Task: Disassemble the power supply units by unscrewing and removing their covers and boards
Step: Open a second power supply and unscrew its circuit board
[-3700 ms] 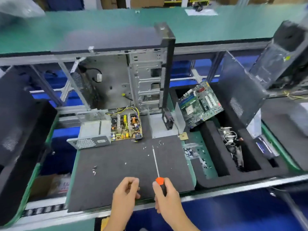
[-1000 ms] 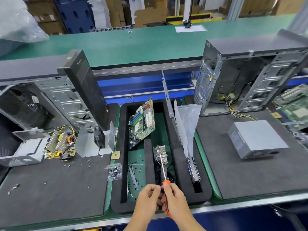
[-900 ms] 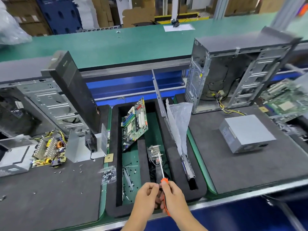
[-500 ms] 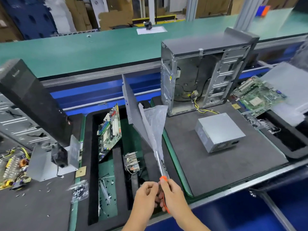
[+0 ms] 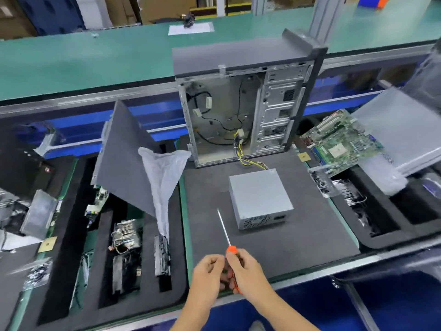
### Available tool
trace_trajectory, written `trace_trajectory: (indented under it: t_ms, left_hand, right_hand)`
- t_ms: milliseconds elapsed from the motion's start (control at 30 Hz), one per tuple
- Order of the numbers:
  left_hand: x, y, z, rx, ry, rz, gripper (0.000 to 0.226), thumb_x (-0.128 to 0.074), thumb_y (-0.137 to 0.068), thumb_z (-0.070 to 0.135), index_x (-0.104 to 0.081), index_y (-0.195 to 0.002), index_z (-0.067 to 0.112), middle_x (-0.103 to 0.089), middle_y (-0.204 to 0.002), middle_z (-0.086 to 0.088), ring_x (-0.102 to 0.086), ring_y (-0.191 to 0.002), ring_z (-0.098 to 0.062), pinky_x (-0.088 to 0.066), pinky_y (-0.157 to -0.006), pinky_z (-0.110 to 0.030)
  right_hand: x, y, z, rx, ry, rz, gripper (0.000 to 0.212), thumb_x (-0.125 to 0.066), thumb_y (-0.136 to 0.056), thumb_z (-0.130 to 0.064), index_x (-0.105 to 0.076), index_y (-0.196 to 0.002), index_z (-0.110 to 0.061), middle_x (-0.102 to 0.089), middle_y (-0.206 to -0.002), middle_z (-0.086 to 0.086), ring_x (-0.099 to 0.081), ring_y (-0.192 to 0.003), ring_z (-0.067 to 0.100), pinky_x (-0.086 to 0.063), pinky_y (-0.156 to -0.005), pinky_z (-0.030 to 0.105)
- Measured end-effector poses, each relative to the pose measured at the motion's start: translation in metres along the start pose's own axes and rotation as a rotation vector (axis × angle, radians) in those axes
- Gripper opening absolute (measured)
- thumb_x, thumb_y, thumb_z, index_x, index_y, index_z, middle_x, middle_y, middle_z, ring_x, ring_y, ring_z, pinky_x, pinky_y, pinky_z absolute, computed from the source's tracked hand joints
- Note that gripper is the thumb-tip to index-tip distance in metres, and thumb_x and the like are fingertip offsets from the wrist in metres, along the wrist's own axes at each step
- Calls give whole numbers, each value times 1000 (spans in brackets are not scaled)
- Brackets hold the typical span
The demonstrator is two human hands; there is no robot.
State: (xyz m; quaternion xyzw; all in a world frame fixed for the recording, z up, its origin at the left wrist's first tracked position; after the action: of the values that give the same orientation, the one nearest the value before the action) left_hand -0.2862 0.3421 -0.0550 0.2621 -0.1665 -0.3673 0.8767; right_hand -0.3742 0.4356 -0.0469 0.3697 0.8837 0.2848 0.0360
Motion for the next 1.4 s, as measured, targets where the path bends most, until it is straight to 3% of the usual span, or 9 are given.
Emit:
trace_trajectory:
  t_ms: [167,333,567,700,833,900,1100,1267,1400]
  left_hand:
    - [-19,-6,9,5,-42,-11,18,-55,-102,21,-70,-99,13,-76,-80,-8,-71,-71,-21,-58,-71,-43]
    - [-14,-21,13,33,-53,6,19,-52,-103,21,-70,-100,17,-76,-82,-2,-71,-72,-13,-53,-59,-24]
    - [-3,-46,21,15,22,38,16,-55,-103,21,-69,-100,13,-74,-88,-6,-67,-67,-13,-49,-56,-25]
    - [-2,-59,32,-31,20,29,17,-55,-102,27,-70,-103,20,-75,-93,0,-72,-78,-10,-55,-65,-23]
    - [-15,-71,44,-71,20,-13,20,-53,-102,40,-67,-111,30,-73,-105,11,-70,-93,-1,-58,-87,-28]
    - [-25,-78,48,-72,19,-44,29,-51,-102,47,-62,-123,32,-69,-115,15,-67,-101,0,-55,-97,-33]
    - [-55,-91,69,-65,75,-93,56,-48,-100,54,-41,-150,30,-54,-142,16,-53,-128,-6,-40,-114,-39]
    - [-43,-92,77,-112,44,97,32,-52,-99,50,-57,-128,37,-59,-124,15,-55,-109,6,-42,-84,-15]
    - [-18,-90,74,-87,48,183,10,-50,-101,46,-55,-110,45,-58,-120,18,-52,-105,9,-37,-78,-13]
  right_hand:
    - [22,-11,1,-10,-22,-77,16,-54,-97,-43,-62,-102,-30,-66,-70,-1,-61,-57,11,-47,-53,24]
    - [31,-19,-10,100,169,-48,17,-64,-86,-50,-57,-91,-35,-66,-77,1,-60,-61,6,-51,-58,21]
    - [96,-21,-58,446,304,482,20,-63,-88,-49,-50,-79,-37,-57,-68,-14,-54,-61,6,-43,-57,19]
    - [170,-42,-81,348,276,824,25,-65,-88,-48,-51,-79,-30,-57,-68,-10,-54,-69,16,-40,-63,36]
    - [201,-90,-68,105,219,577,45,-69,-86,-49,-46,-69,-15,-47,-61,0,-45,-65,25,-31,-58,35]
    - [197,-104,-57,43,33,402,53,-73,-84,-46,-33,-61,-21,-31,-55,-3,-29,-53,20,-23,-54,30]
    - [201,-119,-52,54,-3,218,56,-78,-78,-45,-30,-60,-24,-25,-57,0,-21,-48,17,-22,-48,28]
    - [177,-130,-62,111,60,133,52,-80,-73,-50,-38,-65,-21,-33,-57,2,-29,-53,18,-27,-53,30]
    - [148,-137,-70,100,89,60,57,-78,-69,-58,-35,-65,-20,-35,-58,1,-30,-53,19,-31,-52,32]
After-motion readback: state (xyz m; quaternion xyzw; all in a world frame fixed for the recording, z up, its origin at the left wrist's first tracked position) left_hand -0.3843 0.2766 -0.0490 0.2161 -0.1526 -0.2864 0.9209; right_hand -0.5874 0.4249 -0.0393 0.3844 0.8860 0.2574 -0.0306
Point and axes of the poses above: each hand's wrist, its own y-axis away from the middle knuckle, its own x-axis out of the back of the hand, z = x × y, the point moved 6 cm from there along -y, towards the middle knuckle
